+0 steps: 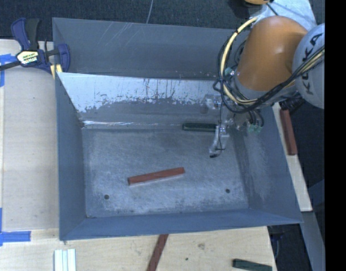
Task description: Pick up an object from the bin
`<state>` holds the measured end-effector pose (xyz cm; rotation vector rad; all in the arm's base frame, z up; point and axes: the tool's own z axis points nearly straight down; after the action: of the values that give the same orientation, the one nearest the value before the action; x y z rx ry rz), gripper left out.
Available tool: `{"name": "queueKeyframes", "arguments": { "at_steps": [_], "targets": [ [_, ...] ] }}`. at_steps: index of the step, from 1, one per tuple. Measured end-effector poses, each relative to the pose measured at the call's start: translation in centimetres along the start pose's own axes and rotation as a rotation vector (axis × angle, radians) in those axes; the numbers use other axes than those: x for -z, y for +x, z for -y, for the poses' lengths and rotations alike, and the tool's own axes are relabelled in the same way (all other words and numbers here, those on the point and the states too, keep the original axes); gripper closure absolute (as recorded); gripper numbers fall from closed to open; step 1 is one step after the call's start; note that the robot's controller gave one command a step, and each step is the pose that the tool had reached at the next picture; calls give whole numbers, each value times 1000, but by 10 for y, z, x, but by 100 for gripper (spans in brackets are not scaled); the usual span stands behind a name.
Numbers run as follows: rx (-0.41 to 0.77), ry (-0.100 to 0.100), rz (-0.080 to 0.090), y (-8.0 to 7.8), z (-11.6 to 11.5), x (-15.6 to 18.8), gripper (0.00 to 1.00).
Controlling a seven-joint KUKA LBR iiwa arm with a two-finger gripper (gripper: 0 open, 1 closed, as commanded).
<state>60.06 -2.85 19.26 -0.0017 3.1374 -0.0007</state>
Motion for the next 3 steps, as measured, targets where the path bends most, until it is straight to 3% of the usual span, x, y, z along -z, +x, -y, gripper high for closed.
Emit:
{"name": "queueKeyframes", "arguments": {
  "at_steps": [1,2,3],
  "targets": [
    [0,0,0,0,0,0,0],
    [91,1,4,-3,-13,-35,0],
    [259,-2,3,-28,-78,-122,100]
  ]
}}
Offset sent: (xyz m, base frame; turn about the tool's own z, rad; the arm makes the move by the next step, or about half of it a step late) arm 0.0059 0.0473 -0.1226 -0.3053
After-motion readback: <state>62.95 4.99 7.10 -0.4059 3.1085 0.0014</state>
